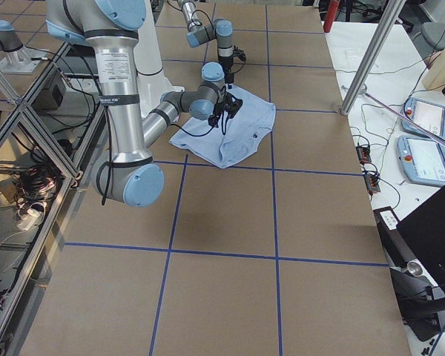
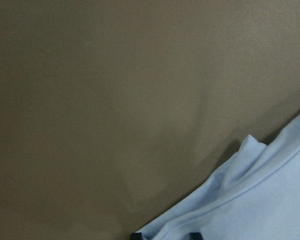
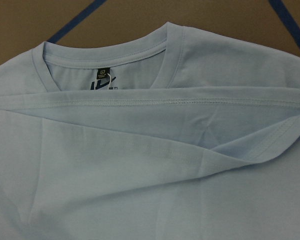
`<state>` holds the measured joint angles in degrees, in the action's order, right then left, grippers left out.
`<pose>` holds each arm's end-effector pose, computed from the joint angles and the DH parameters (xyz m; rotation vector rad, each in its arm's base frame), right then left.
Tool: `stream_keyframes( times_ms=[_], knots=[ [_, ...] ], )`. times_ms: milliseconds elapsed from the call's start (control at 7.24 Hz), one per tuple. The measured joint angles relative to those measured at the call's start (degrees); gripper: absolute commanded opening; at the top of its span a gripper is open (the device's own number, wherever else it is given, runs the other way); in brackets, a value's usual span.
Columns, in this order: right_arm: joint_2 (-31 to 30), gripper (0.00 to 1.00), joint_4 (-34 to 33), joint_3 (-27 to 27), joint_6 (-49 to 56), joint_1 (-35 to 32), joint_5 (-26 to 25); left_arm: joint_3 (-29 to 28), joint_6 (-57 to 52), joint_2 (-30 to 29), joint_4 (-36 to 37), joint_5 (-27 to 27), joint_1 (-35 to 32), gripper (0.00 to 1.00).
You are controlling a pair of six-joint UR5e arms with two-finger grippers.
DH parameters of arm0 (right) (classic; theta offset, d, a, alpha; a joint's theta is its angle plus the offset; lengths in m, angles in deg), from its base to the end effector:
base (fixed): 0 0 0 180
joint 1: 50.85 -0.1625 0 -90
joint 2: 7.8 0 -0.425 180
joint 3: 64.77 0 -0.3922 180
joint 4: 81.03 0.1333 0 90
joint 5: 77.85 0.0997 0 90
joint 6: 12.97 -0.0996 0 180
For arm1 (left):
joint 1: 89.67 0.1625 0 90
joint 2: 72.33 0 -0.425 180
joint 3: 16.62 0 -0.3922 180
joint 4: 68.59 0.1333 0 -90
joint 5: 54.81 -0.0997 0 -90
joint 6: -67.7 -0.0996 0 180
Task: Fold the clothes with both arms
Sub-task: 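Move the left gripper to the shirt's near corner while the right presses the collar, then pull the shirt corner away from the robot with the left gripper to straighten it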
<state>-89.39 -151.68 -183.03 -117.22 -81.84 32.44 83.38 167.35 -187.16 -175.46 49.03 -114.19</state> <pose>-0.3863 -0.3472 0.3182 -0.1834 -1.0169 0.5464 0.5351 -0.3644 0.3059 -0.1077 0.9272 -0.4440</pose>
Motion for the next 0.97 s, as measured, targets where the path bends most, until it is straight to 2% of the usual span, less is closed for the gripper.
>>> stream_keyframes(
  times_ms=[276, 552, 967],
  knots=[
    [0.11, 1.00, 0.00, 0.00, -0.03, 0.08, -0.15, 0.19, -0.68, -0.10, 1.15, 0.08, -0.79, 0.00],
    [1.21, 1.00, -0.19, 0.00, 0.06, 0.20, -0.85, 1.28, -6.15, -0.10, 2.87, 0.28, -3.82, 0.00],
    [3.56, 1.00, -0.40, 0.57, 0.03, 2.17, -6.61, -0.51, -19.24, -1.84, 2.68, 0.72, -13.56, 0.00]
  ],
)
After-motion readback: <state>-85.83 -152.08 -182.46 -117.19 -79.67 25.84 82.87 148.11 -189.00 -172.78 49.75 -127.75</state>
